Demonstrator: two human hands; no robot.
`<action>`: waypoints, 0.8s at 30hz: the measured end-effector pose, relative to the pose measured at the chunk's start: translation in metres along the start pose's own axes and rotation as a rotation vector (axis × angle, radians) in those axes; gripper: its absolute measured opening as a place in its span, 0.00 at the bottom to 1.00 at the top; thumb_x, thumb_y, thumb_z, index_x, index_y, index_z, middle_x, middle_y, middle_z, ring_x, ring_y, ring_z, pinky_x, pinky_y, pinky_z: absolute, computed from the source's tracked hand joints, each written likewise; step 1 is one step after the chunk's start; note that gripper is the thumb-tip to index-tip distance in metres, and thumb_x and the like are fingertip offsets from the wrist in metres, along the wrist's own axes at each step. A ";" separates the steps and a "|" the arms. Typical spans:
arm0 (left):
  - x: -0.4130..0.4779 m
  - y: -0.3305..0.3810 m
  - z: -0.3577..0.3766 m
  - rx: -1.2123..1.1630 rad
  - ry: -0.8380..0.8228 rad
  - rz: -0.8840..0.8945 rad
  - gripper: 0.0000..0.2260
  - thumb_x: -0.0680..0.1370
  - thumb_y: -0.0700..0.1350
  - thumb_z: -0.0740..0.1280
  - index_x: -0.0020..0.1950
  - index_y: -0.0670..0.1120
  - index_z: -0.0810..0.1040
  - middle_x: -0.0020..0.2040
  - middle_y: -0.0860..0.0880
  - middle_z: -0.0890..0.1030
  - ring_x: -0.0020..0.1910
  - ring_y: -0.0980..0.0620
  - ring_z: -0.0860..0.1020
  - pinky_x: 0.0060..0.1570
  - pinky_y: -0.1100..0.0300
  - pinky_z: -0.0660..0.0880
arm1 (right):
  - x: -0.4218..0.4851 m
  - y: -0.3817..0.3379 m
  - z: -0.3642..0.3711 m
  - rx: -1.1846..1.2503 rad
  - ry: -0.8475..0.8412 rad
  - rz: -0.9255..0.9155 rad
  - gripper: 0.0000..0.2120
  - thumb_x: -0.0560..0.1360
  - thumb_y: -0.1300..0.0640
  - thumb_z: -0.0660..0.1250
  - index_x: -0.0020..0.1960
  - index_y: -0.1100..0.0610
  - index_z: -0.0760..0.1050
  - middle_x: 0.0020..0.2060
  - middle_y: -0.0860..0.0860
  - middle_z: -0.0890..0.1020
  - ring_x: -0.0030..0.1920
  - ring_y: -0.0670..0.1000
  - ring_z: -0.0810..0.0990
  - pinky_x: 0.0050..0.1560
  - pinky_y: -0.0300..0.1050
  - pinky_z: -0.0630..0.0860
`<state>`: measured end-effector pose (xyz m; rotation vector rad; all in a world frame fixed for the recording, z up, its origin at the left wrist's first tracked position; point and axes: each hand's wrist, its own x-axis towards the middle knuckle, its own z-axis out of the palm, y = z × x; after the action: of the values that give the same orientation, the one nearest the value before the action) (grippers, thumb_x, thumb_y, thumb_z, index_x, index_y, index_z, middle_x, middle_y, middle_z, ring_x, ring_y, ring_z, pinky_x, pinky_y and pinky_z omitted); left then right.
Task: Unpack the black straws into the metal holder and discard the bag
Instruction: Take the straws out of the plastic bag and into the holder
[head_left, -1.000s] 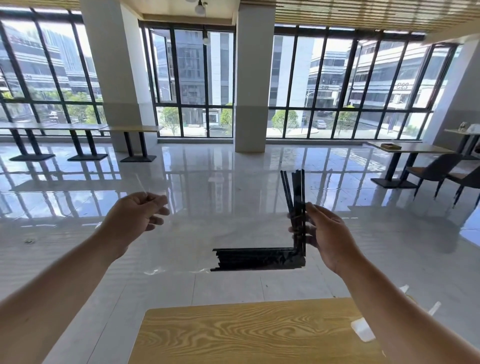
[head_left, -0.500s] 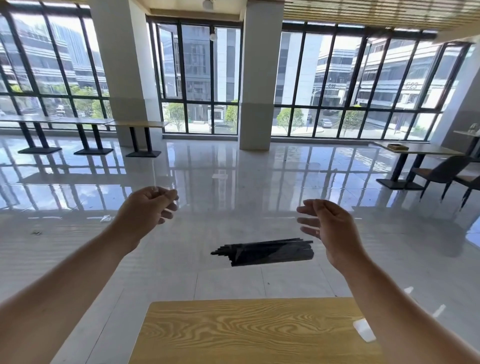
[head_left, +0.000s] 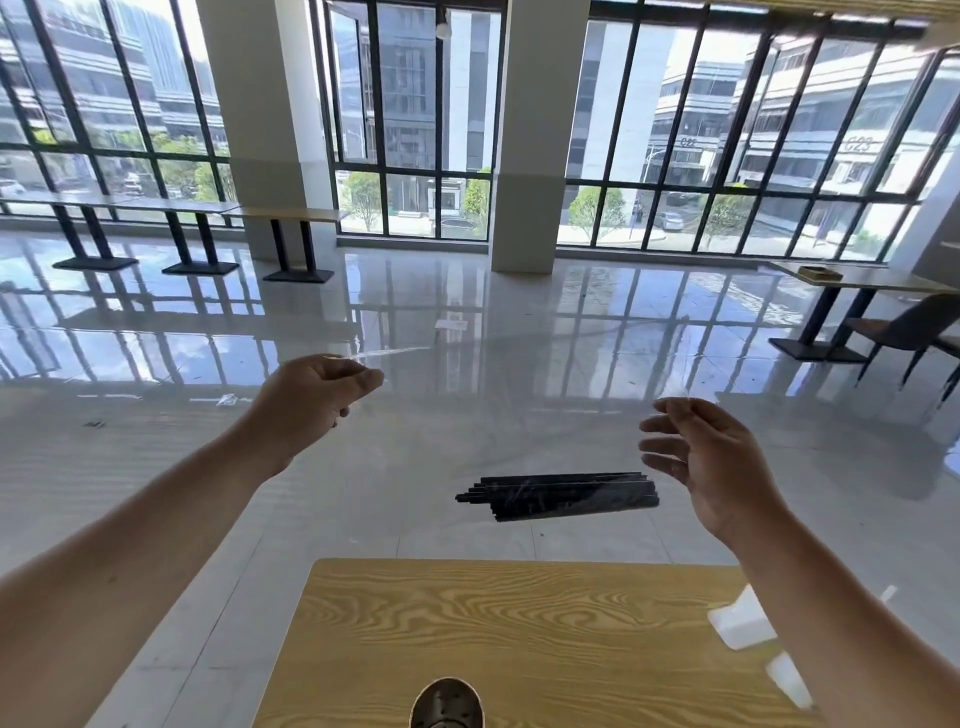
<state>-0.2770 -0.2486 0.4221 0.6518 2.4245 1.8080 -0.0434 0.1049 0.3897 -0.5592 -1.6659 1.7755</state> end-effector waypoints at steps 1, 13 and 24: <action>-0.002 -0.003 0.004 0.000 0.002 -0.011 0.03 0.75 0.53 0.79 0.42 0.58 0.88 0.37 0.50 0.82 0.30 0.59 0.75 0.38 0.58 0.74 | -0.003 0.002 -0.003 -0.002 -0.001 0.006 0.11 0.86 0.55 0.64 0.53 0.56 0.84 0.43 0.55 0.88 0.41 0.57 0.87 0.45 0.52 0.84; -0.042 -0.071 0.062 0.017 -0.199 -0.143 0.09 0.79 0.45 0.75 0.48 0.38 0.86 0.40 0.45 0.78 0.31 0.58 0.73 0.28 0.69 0.70 | -0.043 0.041 -0.051 -0.076 0.036 0.094 0.10 0.87 0.56 0.63 0.53 0.58 0.81 0.39 0.54 0.87 0.35 0.51 0.86 0.38 0.44 0.85; -0.085 -0.134 0.105 -0.002 -0.283 -0.287 0.13 0.79 0.47 0.76 0.49 0.36 0.84 0.38 0.45 0.75 0.36 0.50 0.71 0.32 0.61 0.70 | -0.071 0.079 -0.087 -0.202 0.060 0.167 0.10 0.85 0.54 0.65 0.53 0.58 0.82 0.40 0.54 0.88 0.36 0.51 0.86 0.38 0.42 0.85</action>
<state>-0.2107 -0.2145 0.2471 0.4894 2.1980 1.4965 0.0545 0.1176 0.2945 -0.8552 -1.8138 1.6958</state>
